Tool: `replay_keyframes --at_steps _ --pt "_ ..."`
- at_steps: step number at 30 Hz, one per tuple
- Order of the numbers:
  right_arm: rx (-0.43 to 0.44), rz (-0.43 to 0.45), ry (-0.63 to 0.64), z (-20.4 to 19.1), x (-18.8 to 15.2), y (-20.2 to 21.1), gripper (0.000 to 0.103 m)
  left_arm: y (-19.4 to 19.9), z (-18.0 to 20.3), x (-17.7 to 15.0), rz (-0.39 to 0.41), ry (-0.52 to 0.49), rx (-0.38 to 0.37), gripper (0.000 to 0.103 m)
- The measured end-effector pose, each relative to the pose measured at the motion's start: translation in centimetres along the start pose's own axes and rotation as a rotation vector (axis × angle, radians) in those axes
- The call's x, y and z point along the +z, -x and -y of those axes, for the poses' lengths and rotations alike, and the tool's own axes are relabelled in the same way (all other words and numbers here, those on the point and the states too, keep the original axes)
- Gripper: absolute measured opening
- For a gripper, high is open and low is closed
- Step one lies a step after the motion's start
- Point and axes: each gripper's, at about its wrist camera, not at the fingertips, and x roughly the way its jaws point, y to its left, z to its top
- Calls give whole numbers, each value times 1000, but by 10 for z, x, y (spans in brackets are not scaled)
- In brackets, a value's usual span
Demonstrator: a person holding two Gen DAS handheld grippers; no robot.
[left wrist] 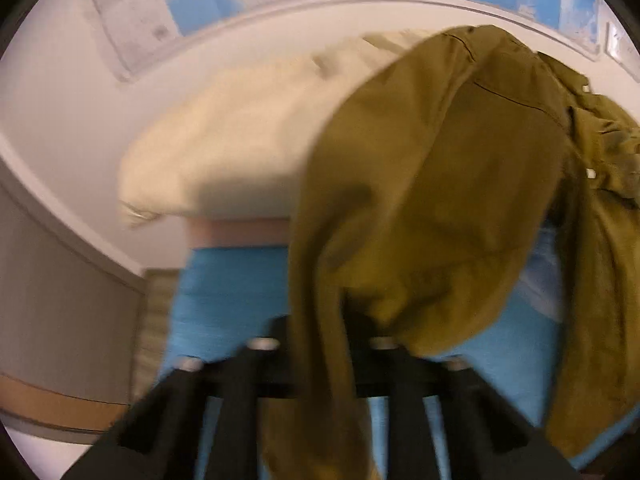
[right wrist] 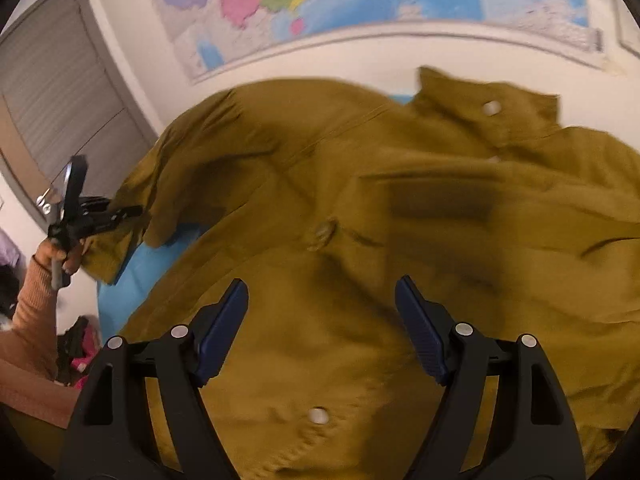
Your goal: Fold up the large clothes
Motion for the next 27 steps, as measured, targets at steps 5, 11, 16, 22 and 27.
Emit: replay_keyframes --at_steps 5,11,16,22,27 --pt "102 36 65 -31 -1 9 75 57 20 17 97 -20 -259 3" --pt "361 131 189 -85 0 39 79 137 70 44 232 -108 -505 3" --pt "450 193 250 -113 -13 57 89 135 136 61 200 -156 -597 4" --pt "278 260 255 -120 -26 61 95 115 207 94 115 -188 -669 4" --pt "173 235 118 -78 -24 68 8 105 264 109 58 -251 -693 9"
